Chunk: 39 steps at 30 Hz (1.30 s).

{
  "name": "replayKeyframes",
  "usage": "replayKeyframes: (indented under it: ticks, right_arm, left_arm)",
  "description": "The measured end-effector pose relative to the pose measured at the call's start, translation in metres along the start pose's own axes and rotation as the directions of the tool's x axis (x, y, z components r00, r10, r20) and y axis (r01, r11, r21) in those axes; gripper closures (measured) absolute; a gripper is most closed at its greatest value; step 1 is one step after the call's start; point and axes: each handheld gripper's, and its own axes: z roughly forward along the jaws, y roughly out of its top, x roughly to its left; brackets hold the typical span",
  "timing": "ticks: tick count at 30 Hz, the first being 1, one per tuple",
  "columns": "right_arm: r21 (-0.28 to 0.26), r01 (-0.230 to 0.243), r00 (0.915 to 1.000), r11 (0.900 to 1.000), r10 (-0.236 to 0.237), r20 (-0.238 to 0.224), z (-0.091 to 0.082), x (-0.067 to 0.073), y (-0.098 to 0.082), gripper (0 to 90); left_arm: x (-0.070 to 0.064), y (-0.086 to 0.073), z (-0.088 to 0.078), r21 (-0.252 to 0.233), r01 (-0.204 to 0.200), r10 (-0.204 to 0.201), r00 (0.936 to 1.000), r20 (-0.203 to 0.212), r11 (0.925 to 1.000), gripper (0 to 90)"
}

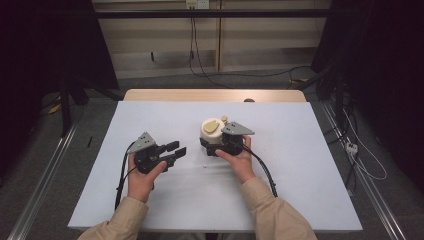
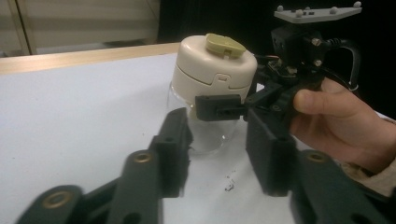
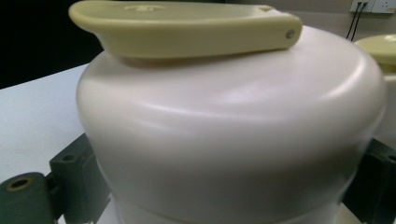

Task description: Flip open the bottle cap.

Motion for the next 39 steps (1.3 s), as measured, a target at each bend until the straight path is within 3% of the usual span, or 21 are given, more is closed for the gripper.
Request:
replayKeyframes:
  ticks: [5, 19, 25, 29, 39]
  right_arm:
    - [0.001, 0.002, 1.0000, 1.000, -0.002, 0.001, 0.000, 0.000, 0.000, 6.6]
    - [0.003, 0.000, 1.0000, 1.000, 0.000, 0.002, 0.000, 0.000, 0.000, 6.6]
    - [0.003, -0.001, 1.0000, 1.000, 0.001, 0.002, 0.000, 0.000, 0.000, 6.5]
    - [0.004, 0.000, 1.0000, 1.000, 0.000, 0.002, 0.000, 0.000, 0.000, 6.5]
    - [0.005, -0.001, 1.0000, 1.000, 0.001, 0.002, 0.000, 0.000, 0.000, 6.5]
  left_arm:
    - [0.001, 0.005, 0.010, 0.023, 0.022, -0.022, 0.9997, 0.010, 0.9995, 74.8]
    - [-0.004, 0.024, 0.029, 0.066, 0.003, -0.006, 0.9989, 0.047, 0.9978, 89.6]
    - [-0.005, 0.033, 0.037, 0.062, 0.000, -0.003, 0.9987, 0.052, 0.9980, 90.0]
    - [-0.009, 0.039, 0.043, 0.078, -0.035, 0.031, 0.9982, 0.051, 0.9963, 90.0]
    - [-0.010, 0.046, 0.054, 0.099, -0.027, 0.025, 0.9993, 0.027, 0.9947, 90.0]
